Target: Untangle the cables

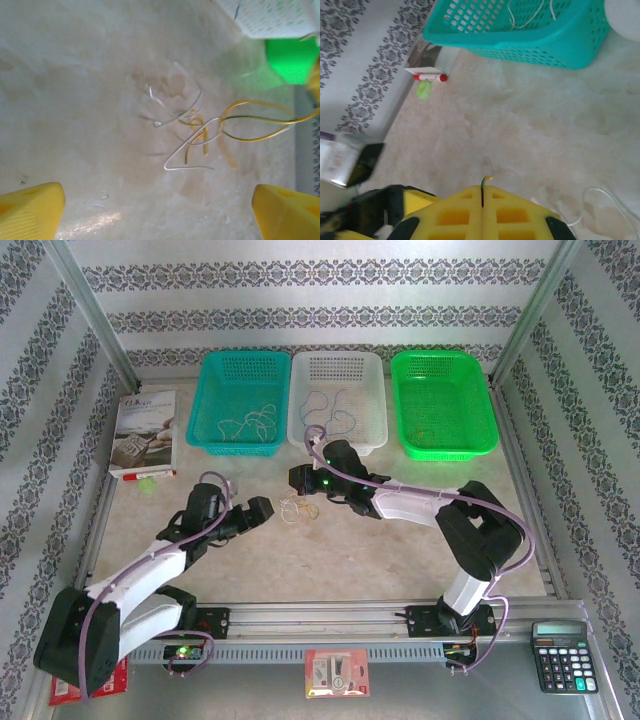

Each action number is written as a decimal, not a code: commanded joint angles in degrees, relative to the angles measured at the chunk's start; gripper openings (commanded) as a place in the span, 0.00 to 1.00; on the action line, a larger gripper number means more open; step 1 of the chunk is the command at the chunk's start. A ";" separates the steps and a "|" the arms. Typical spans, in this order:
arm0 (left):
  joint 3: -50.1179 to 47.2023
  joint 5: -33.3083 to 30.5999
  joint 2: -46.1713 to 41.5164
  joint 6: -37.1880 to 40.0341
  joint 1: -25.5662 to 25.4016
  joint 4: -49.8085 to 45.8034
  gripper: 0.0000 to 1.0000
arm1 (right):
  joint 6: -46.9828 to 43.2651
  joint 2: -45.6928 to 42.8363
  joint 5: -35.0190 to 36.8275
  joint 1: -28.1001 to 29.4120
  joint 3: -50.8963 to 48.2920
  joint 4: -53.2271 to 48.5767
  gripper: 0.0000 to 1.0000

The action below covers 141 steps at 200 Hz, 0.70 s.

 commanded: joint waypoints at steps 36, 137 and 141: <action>4.62 -5.52 10.34 3.39 -5.59 8.47 0.87 | 2.34 -2.42 -1.82 -0.01 -1.83 3.47 0.00; 9.82 -5.37 21.35 5.02 -9.02 13.17 0.51 | 7.21 -4.34 -2.49 -0.06 -4.02 9.37 0.00; 9.83 -5.45 21.54 5.14 -9.07 13.25 0.49 | 7.62 -4.42 -2.60 -0.10 -4.10 9.96 0.00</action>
